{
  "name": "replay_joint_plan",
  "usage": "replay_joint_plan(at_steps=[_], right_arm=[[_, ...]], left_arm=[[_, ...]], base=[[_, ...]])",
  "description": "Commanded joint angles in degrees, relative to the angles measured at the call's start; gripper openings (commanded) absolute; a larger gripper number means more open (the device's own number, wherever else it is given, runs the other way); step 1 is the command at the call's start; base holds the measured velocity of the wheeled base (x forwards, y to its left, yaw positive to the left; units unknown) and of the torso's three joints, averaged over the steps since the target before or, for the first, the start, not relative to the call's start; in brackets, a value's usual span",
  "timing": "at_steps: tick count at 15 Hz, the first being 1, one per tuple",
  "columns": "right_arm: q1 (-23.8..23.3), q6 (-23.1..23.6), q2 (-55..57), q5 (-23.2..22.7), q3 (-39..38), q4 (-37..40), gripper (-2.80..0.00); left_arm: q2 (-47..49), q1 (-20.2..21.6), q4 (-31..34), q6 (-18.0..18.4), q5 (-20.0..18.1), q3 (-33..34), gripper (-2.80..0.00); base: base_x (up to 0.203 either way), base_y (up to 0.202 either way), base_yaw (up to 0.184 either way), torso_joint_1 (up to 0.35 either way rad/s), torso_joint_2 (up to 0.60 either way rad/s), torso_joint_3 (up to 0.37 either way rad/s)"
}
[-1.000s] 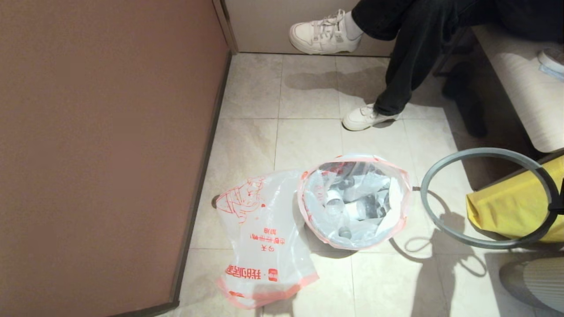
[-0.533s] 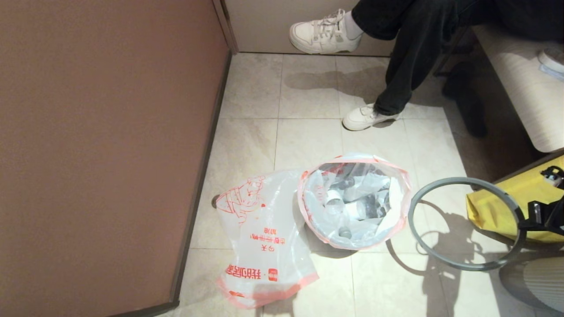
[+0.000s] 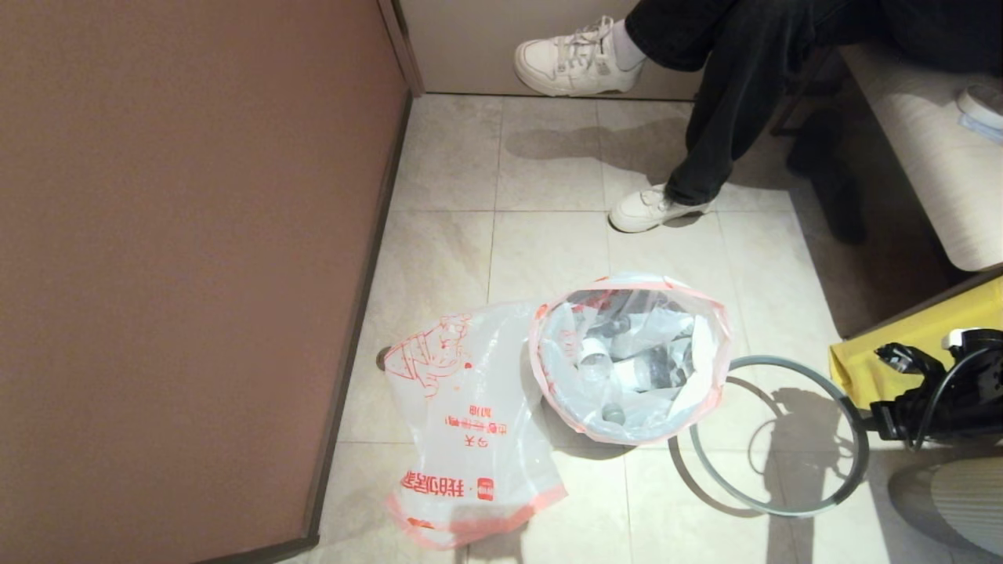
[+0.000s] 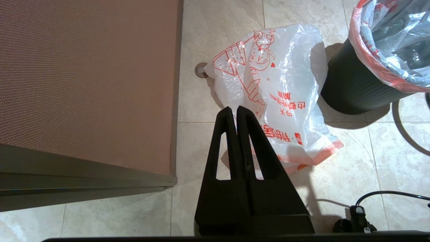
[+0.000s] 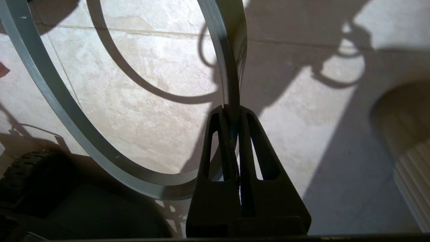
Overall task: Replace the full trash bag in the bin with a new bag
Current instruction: Place the trash can ring on the floor
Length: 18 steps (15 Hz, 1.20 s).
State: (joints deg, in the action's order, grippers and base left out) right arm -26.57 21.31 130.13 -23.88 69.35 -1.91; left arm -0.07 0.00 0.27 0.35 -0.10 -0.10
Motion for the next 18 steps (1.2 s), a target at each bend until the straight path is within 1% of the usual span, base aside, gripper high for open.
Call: replay_joint_plan(at_steps=[1, 3, 6, 9, 11, 13, 14, 16, 18], right_arm=[[0.6, 1.74, 4.35, -2.88, -0.01, -2.39, -2.8], [0.89, 3.8, 6.16, -4.46, 0.24, -3.95, -2.8], [2.14, 3.87, 9.94, -4.48, 2.47, -4.95, -2.8], [2.77, 3.37, 13.21, -4.5, 4.23, -6.69, -2.8], [2.78, 1.78, 15.47, -4.34, 5.27, -8.72, -2.8], [2.67, 0.93, 16.88, -4.25, 6.37, -9.08, -2.8], [2.59, 0.93, 17.01, -4.23, 6.41, -8.89, 0.0], [2.57, 0.84, 17.05, -3.79, 5.74, -8.32, 0.0], [2.18, 0.5, 16.39, -2.27, 4.46, -7.87, 0.0]], left_arm=[[0.07, 0.0, 0.0, 0.0, 0.01, 0.01, -2.8], [0.07, 0.0, 0.0, 0.0, 0.01, 0.01, -2.8], [0.07, 0.0, 0.0, 0.0, 0.01, 0.01, -2.8], [0.07, 0.0, 0.0, 0.0, 0.01, 0.01, -2.8], [0.07, 0.0, 0.0, 0.0, 0.01, 0.01, -2.8], [0.07, 0.0, 0.0, 0.0, 0.01, 0.01, -2.8], [0.07, 0.0, 0.0, 0.0, 0.01, 0.01, -2.8], [0.07, 0.0, 0.0, 0.0, 0.01, 0.01, -2.8], [0.07, 0.0, 0.0, 0.0, 0.01, 0.01, -2.8]], base=[[0.0, 0.0, 0.0, 0.0, 0.0, 0.0], [0.0, 0.0, 0.0, 0.0, 0.0, 0.0], [0.0, 0.0, 0.0, 0.0, 0.0, 0.0], [0.0, 0.0, 0.0, 0.0, 0.0, 0.0], [0.0, 0.0, 0.0, 0.0, 0.0, 0.0], [0.0, 0.0, 0.0, 0.0, 0.0, 0.0], [0.0, 0.0, 0.0, 0.0, 0.0, 0.0], [0.0, 0.0, 0.0, 0.0, 0.0, 0.0], [0.0, 0.0, 0.0, 0.0, 0.0, 0.0]])
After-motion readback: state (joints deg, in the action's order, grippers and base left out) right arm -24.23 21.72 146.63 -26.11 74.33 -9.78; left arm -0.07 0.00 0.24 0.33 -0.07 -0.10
